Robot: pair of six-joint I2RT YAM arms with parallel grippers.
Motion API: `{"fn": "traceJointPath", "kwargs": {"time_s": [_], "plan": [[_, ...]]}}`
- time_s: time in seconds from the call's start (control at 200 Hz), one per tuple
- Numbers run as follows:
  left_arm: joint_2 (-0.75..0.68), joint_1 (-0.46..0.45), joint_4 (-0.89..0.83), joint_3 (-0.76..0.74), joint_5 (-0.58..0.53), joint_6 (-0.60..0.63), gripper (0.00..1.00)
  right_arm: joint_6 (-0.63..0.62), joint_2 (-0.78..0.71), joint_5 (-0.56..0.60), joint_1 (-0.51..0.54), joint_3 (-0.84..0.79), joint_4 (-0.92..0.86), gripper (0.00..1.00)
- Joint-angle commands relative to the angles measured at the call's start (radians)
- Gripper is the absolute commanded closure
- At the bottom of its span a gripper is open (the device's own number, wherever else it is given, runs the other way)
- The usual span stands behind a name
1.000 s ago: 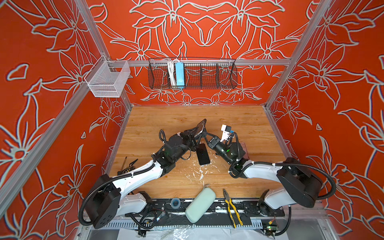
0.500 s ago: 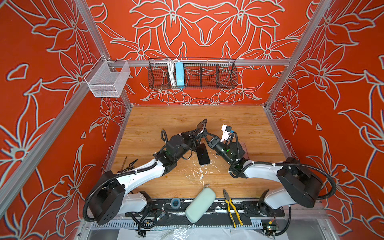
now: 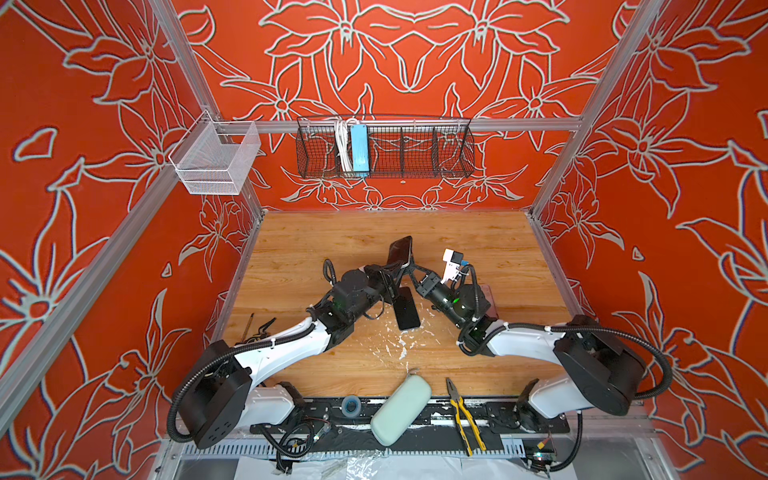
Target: Take the phone out of the phone case
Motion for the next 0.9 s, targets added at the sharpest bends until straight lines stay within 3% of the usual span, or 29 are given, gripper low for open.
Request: {"fn": "traceJointPath", "kwargs": {"time_s": [0.0,0.245,0.896], "plan": [[0.017,0.005,0.000,0.023,0.026,-0.008,0.90,-0.008,-0.036,-0.051,0.014,0.015,0.104,1.00],[0.022,0.005,0.000,0.027,0.038,-0.004,1.00,-0.010,-0.037,-0.050,0.015,0.012,0.100,1.00],[-0.066,0.005,-0.027,0.080,0.044,0.100,1.00,-0.026,-0.041,-0.005,0.014,-0.027,0.017,1.00]]}}
